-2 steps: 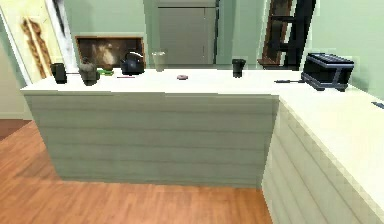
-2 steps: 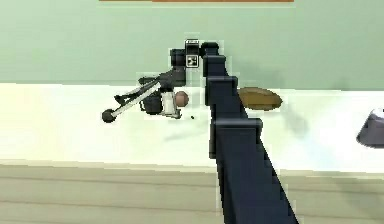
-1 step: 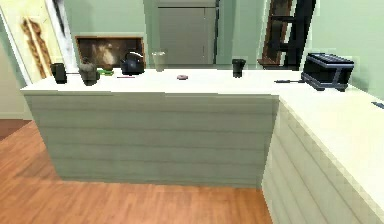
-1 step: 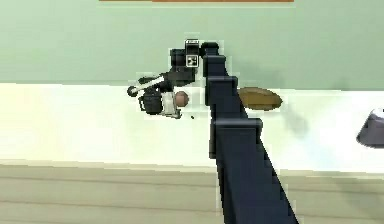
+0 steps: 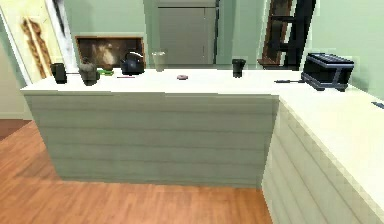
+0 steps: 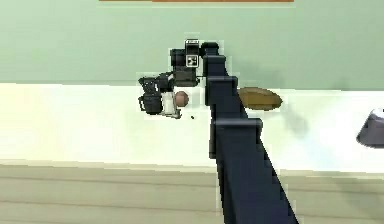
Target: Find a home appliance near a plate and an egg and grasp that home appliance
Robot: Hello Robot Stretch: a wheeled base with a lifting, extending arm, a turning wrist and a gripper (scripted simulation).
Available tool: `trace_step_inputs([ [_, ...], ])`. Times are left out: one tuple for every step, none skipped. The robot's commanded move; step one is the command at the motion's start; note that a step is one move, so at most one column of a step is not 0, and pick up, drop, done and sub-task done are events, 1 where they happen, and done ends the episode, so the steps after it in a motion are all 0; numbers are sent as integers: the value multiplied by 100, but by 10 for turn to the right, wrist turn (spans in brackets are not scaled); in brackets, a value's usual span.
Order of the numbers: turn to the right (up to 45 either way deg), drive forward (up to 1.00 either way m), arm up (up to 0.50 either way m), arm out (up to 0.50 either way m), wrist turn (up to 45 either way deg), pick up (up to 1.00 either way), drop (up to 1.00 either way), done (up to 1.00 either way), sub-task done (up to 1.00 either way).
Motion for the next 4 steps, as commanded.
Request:
trace_step_inputs([
  [0,0,0,0,90,0,0,0,0],
  [0,0,-14,0,0,0,0,0,0],
  [0,0,0,0,0,100,0,0,0],
  [0,0,10,0,0,0,0,0,0],
])
